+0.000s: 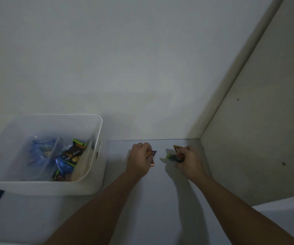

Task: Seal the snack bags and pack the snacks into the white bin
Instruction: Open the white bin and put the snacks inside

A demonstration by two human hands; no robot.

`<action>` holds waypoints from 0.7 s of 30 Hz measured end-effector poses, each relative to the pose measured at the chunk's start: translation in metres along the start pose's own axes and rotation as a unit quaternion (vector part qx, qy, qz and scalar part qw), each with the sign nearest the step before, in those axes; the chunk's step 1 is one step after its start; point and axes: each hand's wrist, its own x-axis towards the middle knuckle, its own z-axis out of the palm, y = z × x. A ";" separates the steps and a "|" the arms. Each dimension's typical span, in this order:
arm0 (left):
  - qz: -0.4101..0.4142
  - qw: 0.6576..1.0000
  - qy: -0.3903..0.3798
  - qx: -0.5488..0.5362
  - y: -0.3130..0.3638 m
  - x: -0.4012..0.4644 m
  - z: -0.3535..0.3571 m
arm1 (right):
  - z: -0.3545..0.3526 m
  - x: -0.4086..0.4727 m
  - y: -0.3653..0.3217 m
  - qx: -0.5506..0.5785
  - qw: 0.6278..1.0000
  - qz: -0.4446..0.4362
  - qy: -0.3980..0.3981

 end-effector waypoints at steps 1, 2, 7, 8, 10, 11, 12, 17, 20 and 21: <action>-0.002 1.000 0.004 0.007 0.004 0.001 -0.014 | -0.005 -0.002 -0.014 0.007 1.000 -0.014 0.012; -0.005 1.000 0.008 0.016 0.008 0.002 -0.028 | -0.010 -0.004 -0.029 -0.004 0.999 -0.036 0.013; 0.000 0.998 0.042 0.042 0.016 0.005 -0.101 | -0.028 -0.010 -0.109 -0.009 0.991 -0.132 0.028; 0.004 0.998 0.054 0.043 0.015 0.004 -0.116 | -0.030 -0.012 -0.125 -0.012 0.990 -0.141 0.027; 0.003 0.996 0.073 0.045 0.010 0.001 -0.144 | -0.030 -0.015 -0.156 -0.018 0.988 -0.149 0.024; -0.003 0.996 0.080 0.046 0.006 -0.002 -0.158 | -0.029 -0.017 -0.172 -0.020 0.988 -0.154 0.022; -0.009 0.995 0.090 0.049 0.001 -0.006 -0.171 | -0.028 -0.019 -0.187 -0.020 0.987 -0.161 0.017; -0.067 0.989 0.118 0.063 -0.036 -0.030 -0.222 | -0.006 -0.033 -0.258 -0.007 0.981 -0.192 -0.022; -0.108 0.987 0.107 0.059 -0.064 -0.046 -0.238 | 0.014 -0.044 -0.291 -0.013 0.978 -0.205 -0.042; -0.123 0.986 0.103 0.046 -0.072 -0.051 -0.243 | 0.021 -0.046 -0.300 -0.014 0.977 -0.205 -0.047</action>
